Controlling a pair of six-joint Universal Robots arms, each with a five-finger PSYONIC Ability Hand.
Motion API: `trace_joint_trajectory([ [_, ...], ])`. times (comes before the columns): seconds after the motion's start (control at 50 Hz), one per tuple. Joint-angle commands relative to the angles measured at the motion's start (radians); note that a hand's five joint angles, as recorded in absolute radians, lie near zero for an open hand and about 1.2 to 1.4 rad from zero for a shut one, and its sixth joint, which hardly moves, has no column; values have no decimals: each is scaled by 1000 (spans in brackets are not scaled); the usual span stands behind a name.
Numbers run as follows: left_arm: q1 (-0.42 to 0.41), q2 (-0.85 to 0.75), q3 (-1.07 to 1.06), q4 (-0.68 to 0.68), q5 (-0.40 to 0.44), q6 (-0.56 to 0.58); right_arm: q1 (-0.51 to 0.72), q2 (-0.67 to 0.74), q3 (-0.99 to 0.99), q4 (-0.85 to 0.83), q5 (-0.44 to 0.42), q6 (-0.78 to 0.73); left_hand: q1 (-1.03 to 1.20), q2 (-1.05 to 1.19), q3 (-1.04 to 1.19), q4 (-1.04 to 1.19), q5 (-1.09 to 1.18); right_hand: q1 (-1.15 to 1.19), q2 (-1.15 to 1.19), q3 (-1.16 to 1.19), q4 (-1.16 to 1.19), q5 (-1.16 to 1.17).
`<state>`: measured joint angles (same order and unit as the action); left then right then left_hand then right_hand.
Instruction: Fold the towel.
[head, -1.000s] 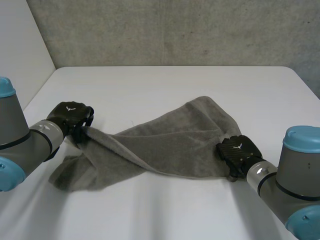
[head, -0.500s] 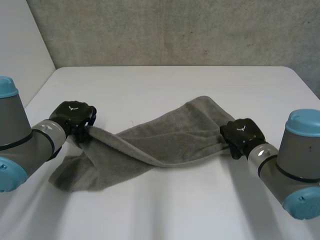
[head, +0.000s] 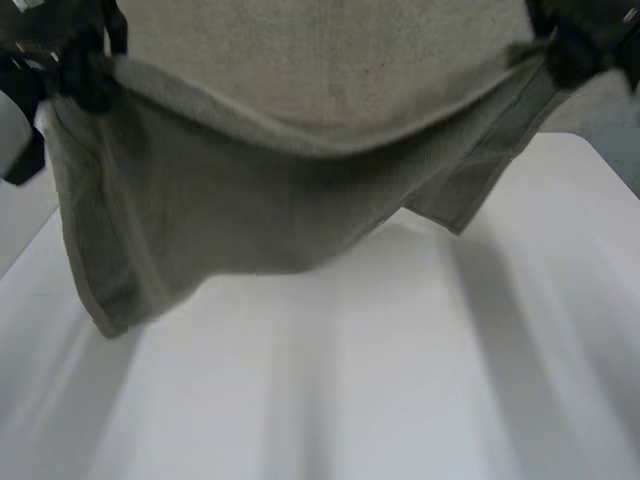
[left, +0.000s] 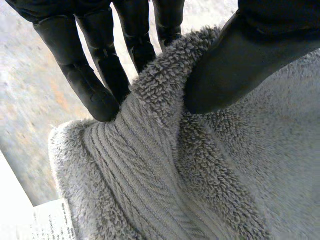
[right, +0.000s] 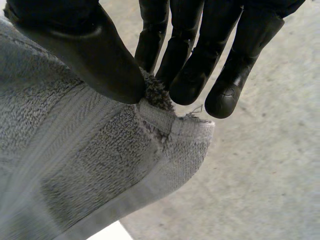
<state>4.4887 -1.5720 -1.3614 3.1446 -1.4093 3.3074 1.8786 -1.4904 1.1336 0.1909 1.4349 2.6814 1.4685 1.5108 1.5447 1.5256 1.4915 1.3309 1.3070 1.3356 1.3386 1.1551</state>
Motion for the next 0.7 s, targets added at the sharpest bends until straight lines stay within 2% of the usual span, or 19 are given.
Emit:
trace_joint_trajectory([
  [0.02, 7, -57, 45, -27, 0, 4, -24, 96, -139, 155, -7, -35, -72, -115, -148, -129, -270, 65, 89, 61, 58, 67],
  [0.12, 10, -191, 68, -38, -2, 26, -13, 211, -173, 203, 2, -126, -72, -115, -148, -129, -270, 65, 89, 61, 58, 67],
  [0.16, 3, -300, 109, -40, -10, 79, -4, 295, -196, 206, 10, -170, -72, -115, -148, -129, -270, 65, 89, 61, 58, 67],
  [0.28, -10, -477, 231, -32, -57, 181, 24, 432, -281, 191, 38, -189, -72, -115, -148, -129, -270, 65, 89, 61, 58, 67],
  [0.32, -17, -574, 341, -8, -77, 236, 37, 524, -371, 121, 59, -189, -72, -115, -148, -129, -270, 65, 89, 61, 58, 67],
  [0.38, -20, -611, 401, 31, -82, 248, 40, 558, -407, 45, 68, -181, -72, -115, -148, -129, -270, 65, 89, 61, 58, 67],
  [0.42, -29, -641, 482, 157, -83, 233, 42, 584, -440, -174, 97, -190, -72, -115, -148, -129, -270, 65, 89, 61, 58, 67],
  [0.44, -29, -642, 482, 158, -83, 233, 42, 584, -440, -176, 98, -190, -72, -115, -148, -129, -270, 65, 89, 61, 58, 67],
  [0.48, -31, -635, 524, 315, -88, 184, 43, 579, -428, -392, 123, -193, -72, -115, -148, -129, -270, 65, 89, 61, 58, 67],
  [0.5, -31, -635, 524, 316, -88, 184, 43, 579, -428, -393, 124, -193, -72, -115, -148, -129, -270, 65, 89, 61, 58, 67],
  [0.52, -31, -625, 534, 375, -89, 144, 43, 573, -423, -472, 127, -193, -72, -115, -148, -129, -270, 65, 89, 61, 58, 67],
  [0.54, -31, -625, 535, 376, -89, 144, 43, 573, -423, -473, 127, -193, -72, -115, -148, -129, -270, 65, 89, 61, 58, 67],
  [0.56, -31, -606, 541, 412, -89, 102, 45, 562, -413, -513, 121, -192, -72, -115, -148, -129, -270, 65, 89, 61, 58, 67],
  [0.64, -28, -570, 530, 410, -79, -4, 47, 523, -371, -518, 107, -187, -72, -115, -148, -129, -270, 65, 89, 61, 58, 67],
  [0.7, -26, -563, 512, 399, -76, -20, 47, 515, -341, -513, 96, -189, -72, -115, -148, -129, -270, 65, 89, 61, 58, 67],
])
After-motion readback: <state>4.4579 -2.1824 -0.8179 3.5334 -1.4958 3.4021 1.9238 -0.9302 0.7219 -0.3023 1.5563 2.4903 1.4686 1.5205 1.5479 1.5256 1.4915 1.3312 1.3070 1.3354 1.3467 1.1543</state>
